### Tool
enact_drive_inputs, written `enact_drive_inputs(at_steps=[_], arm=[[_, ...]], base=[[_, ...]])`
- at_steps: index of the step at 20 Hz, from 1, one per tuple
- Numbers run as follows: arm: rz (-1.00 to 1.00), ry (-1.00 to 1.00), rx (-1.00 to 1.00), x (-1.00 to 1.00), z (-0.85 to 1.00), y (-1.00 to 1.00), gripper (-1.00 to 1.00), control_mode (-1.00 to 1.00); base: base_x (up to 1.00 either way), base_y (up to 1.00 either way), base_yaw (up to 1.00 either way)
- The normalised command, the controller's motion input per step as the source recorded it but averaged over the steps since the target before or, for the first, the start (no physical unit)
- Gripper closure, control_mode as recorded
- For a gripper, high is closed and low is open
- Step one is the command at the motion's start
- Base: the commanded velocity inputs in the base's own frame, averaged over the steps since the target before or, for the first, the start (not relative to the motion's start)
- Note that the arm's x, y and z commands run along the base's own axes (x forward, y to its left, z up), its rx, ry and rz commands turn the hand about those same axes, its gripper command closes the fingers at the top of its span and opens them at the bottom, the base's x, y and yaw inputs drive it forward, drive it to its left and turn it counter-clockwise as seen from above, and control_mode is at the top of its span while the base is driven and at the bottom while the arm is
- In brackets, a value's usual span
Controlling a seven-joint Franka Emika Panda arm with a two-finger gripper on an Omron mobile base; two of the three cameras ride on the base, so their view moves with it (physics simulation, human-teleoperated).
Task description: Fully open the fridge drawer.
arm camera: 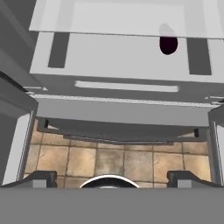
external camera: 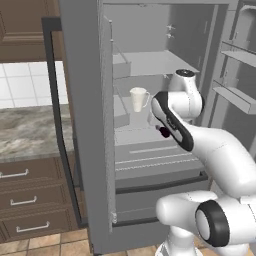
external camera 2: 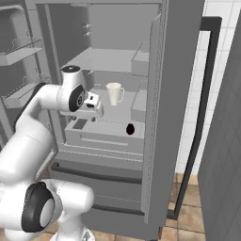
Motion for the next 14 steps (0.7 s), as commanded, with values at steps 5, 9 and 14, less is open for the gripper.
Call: enact_drive_inputs(at_steps=[5, 9, 14], arm=[[0.0, 0.0, 0.0, 0.7, -0.19, 0.0, -1.0, -1.0], [0.0, 0.0, 0.0, 0.75, -0.21, 0.0, -1.0, -1.0], [0.0, 0.01, 0.0, 0.67, -0.19, 0.0, -1.0, -1.0]], base=[[0.0, 0.0, 0.0], [0.0, 0.0, 0.0], [0.0, 0.0, 0.0]])
